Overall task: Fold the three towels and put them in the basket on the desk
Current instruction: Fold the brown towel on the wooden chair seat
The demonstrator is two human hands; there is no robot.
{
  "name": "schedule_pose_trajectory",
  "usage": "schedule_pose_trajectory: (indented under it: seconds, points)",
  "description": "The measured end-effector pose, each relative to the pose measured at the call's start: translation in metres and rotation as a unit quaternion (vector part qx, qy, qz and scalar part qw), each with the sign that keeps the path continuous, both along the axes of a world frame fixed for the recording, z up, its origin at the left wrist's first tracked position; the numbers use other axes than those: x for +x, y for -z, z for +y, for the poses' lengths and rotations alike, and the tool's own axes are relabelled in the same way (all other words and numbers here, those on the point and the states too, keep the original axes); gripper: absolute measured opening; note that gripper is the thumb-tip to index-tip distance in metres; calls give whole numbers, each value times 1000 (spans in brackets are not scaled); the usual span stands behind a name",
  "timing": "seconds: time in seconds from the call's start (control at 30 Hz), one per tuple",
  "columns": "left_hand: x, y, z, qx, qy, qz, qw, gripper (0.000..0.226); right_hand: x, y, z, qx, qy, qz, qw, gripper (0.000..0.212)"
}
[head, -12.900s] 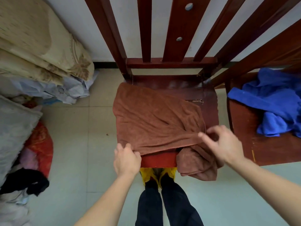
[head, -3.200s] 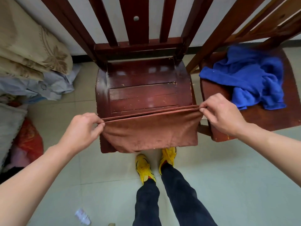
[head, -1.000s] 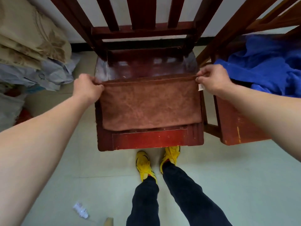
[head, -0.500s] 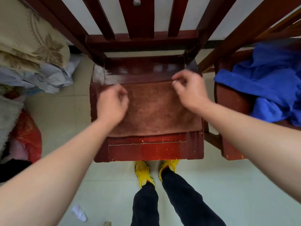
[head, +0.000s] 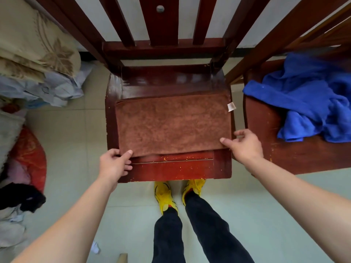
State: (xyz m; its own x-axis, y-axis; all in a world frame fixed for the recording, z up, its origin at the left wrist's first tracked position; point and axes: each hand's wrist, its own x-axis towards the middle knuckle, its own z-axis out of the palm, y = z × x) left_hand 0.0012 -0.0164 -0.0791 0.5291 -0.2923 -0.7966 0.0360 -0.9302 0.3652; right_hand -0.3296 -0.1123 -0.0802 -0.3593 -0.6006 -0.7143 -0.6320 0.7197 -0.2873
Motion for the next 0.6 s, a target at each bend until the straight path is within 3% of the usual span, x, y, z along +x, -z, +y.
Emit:
schedule_pose_trajectory:
  seconds: [0.13, 0.17, 0.23, 0.3, 0.33, 0.37, 0.43, 0.5, 0.6]
  points:
    - [7, 7, -3, 40, -51, -22, 998, 23, -10, 17, 10, 8, 44, -23, 999, 23]
    - [9, 4, -4, 53, -24, -50, 997, 23, -10, 17, 7, 1, 34, -21, 999, 21]
    - [9, -3, -5, 50, 124, -199, 971, 16, -7, 12, -2, -22, 1, -10, 1000, 21]
    - [0, -12, -13, -59, 313, -319, 893, 23, 1, 6, -11, -53, -11, -11, 998, 36]
    - [-8, -16, -20, -130, 404, -333, 842, 30, 6, 4, -16, -63, -20, -7, 998, 45]
    - [-18, -18, -31, -178, 495, -323, 787, 43, 9, 5, -20, -68, -43, 7, 997, 49]
    - [-36, -12, -53, -153, 660, -268, 685, 82, 14, 8, -22, -69, -109, 50, 990, 47]
    - [-48, 1, -74, -77, 737, -226, 632, 118, 13, 13, -21, -69, -129, 65, 987, 38]
    - [-58, 16, -83, -35, 754, -236, 612, 139, 6, 23, -16, -54, -53, 16, 997, 33]
